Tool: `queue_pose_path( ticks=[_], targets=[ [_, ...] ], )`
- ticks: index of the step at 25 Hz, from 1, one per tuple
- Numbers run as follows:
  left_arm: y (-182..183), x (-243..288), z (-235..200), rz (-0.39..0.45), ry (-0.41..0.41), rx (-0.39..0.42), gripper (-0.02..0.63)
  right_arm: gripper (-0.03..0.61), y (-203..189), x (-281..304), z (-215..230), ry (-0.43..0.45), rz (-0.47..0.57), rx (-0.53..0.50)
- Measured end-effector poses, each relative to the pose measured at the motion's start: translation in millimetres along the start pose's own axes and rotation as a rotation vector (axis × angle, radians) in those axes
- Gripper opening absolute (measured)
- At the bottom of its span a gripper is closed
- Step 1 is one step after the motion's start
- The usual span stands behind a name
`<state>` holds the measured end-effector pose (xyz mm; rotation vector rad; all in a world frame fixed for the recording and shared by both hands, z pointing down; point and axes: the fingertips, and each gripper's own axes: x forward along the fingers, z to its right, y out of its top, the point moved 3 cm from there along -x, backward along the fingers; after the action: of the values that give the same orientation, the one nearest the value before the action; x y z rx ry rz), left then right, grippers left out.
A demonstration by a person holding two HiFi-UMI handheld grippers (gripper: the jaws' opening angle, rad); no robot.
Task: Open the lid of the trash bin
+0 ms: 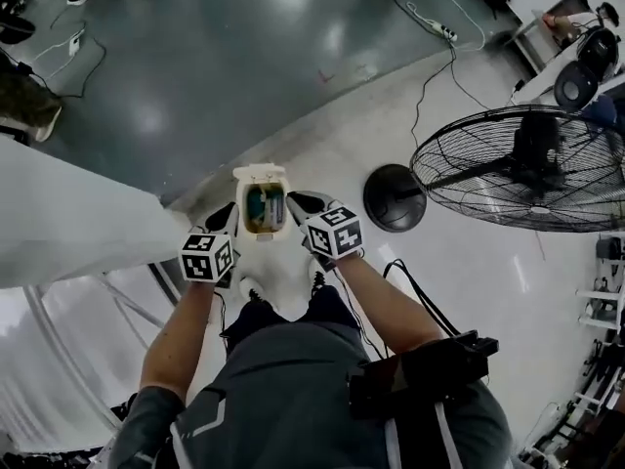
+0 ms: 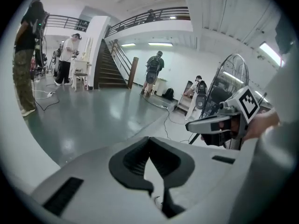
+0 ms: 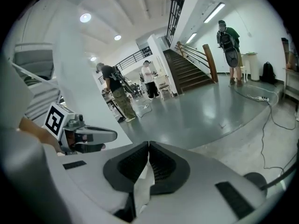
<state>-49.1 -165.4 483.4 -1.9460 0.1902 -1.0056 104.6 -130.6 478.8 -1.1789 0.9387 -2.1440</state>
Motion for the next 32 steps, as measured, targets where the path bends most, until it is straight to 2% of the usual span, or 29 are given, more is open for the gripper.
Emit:
queue_pose_path(
  ticks=[6, 10, 13, 15, 20, 23, 28, 32],
  targets=[
    [60.8, -39.0, 21.7, 0.139, -0.001, 0.091, 0.009, 0.029, 41.5, -43.4, -16.6, -0.002, 0.059, -0.048],
    [102.2, -66.4, 31.3, 0.246, -0.014, 0.082, 0.009, 0.029, 76.2, -71.2, -26.6, -0.012, 0.134, -0.105],
    [133.7, -92.6, 26.2, 0.357, 0.054, 0.062, 0.009, 0.029, 106.1, -91.7, -33.8, -0.020, 0.214, -0.116],
    [151.1, -106.4, 23.0, 0.409, 0.070, 0.050, 0.009, 0.029, 124.0, -103.1, -35.0, -0.039, 0.247, -0.117],
    [182.0, -136.5, 28.0, 0.466, 0.056, 0.078, 0.009, 0.029, 170.6, -134.3, -33.7, -0.086, 0.334, -0.144],
    [198.6, -161.4, 28.9, 0.507, 0.075, 0.092, 0.009, 0.029, 197.3, -160.7, -34.6, -0.117, 0.399, -0.165],
    [223.2, -193.4, 28.1, 0.566, 0.084, 0.132, 0.009, 0.029, 243.5, -198.1, -46.4, -0.146, 0.500, -0.254],
    [238.1, -210.5, 34.1, 0.593, 0.081, 0.122, 0.009, 0.028, 269.7, -221.7, -59.2, -0.170, 0.561, -0.326]
  ],
)
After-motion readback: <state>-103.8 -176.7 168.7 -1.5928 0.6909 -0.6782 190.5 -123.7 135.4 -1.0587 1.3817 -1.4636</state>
